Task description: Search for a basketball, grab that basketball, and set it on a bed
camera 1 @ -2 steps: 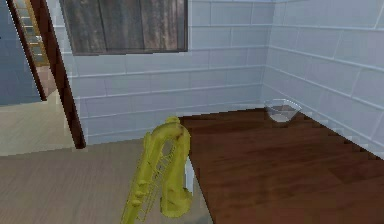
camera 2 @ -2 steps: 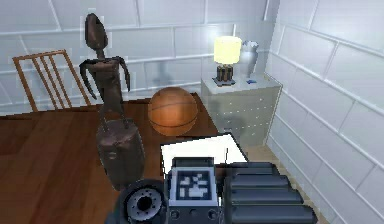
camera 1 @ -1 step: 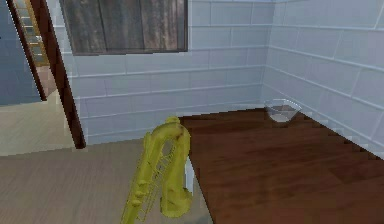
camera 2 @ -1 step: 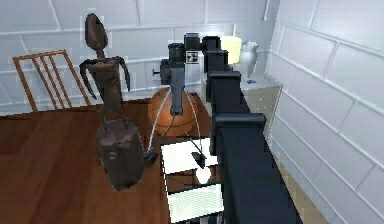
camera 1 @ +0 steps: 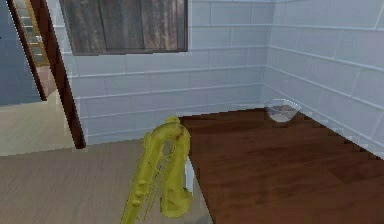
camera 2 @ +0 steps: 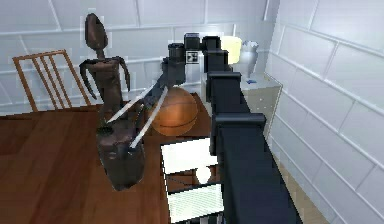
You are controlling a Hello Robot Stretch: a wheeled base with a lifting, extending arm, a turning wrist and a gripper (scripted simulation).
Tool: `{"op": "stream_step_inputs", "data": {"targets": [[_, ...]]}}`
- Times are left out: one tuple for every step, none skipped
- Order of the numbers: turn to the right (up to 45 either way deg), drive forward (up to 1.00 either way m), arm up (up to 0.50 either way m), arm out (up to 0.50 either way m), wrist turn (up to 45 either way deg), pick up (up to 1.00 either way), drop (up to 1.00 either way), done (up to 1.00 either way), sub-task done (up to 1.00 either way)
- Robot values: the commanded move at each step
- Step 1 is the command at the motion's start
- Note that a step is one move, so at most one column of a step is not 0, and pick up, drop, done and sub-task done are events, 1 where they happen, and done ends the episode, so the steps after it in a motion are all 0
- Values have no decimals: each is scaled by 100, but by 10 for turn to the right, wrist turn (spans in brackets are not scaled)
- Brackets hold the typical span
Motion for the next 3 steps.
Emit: {"op": "stream_step_inputs", "data": {"targets": [[0, 0, 0, 0, 450, 0, 0, 0, 0], [0, 0, 0, 0, 450, 0, 0, 0, 0], [0, 0, 0, 0, 270, 0, 0, 0, 0]]}}
